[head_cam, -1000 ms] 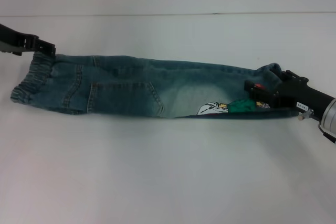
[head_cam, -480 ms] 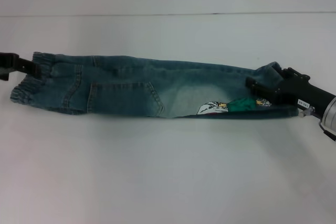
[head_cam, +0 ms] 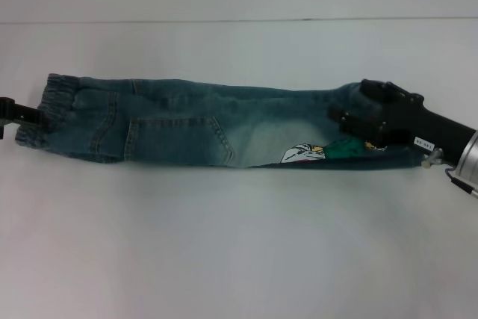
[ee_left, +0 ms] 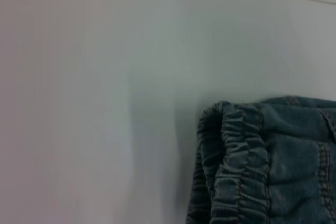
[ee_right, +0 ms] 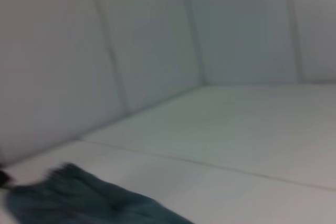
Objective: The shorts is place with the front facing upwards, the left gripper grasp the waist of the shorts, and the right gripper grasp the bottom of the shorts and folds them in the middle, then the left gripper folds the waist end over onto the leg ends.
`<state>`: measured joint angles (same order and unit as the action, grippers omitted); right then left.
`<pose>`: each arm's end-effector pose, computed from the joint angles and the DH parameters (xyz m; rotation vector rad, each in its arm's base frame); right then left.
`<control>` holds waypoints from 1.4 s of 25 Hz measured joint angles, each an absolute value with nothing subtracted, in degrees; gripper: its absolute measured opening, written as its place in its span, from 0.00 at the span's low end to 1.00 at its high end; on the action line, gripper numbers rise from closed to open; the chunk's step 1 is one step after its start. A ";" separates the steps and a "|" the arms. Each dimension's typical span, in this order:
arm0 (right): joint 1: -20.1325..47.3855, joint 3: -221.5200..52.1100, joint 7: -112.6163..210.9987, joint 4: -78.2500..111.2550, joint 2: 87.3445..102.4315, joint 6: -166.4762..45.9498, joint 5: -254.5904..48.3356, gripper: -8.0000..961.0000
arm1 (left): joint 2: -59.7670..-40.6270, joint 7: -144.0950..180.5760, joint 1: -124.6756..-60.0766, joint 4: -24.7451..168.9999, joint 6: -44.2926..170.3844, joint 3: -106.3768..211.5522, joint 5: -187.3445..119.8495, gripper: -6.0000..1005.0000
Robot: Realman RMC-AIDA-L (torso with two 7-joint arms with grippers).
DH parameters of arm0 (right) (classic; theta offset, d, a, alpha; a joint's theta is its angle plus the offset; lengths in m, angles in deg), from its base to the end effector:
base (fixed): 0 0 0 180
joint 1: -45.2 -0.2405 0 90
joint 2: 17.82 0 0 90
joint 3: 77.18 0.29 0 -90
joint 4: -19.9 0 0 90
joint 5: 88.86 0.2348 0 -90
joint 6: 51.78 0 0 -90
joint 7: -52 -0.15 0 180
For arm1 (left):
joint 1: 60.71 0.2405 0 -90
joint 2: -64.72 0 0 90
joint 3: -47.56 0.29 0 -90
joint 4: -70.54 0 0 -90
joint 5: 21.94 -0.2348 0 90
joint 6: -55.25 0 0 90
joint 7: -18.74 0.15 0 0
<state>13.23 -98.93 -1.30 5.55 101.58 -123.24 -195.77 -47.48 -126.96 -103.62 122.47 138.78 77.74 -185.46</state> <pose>0.3420 0.3755 -0.0609 -2.2804 0.6721 0.7681 -0.3361 0.4379 0.0982 -1.9791 -1.6427 0.1074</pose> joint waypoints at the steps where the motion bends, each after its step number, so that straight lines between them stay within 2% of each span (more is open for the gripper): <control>1: 13.41 -100.12 -2.69 4.40 101.40 -125.75 -195.76 0.94 | -47.50 -126.96 -103.52 122.47 138.79 77.73 -185.44 0.90; 5: 14.02 -108.26 -10.60 -3.20 100.87 -133.45 -195.98 0.94 | -47.51 -126.94 -103.43 122.25 138.82 77.70 -185.22 0.90; 11: 14.40 -120.15 -19.96 -13.81 98.38 -145.20 -198.98 0.94 | -47.56 -126.91 -103.56 121.91 138.48 77.70 -185.11 0.90; 14: 14.38 -120.49 -21.50 -16.02 97.95 -147.60 -200.23 0.94 | -47.67 -126.84 -103.60 121.74 138.05 77.70 -184.86 0.90; 35: 14.97 -120.74 -21.78 -16.54 99.17 -145.03 -201.98 0.93 | -47.89 -127.28 -103.96 118.35 132.62 78.54 -184.80 0.90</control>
<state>14.97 -120.74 -21.78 -16.54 99.17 -145.03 -201.98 -47.89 -127.28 -103.96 118.35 132.62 78.54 -184.80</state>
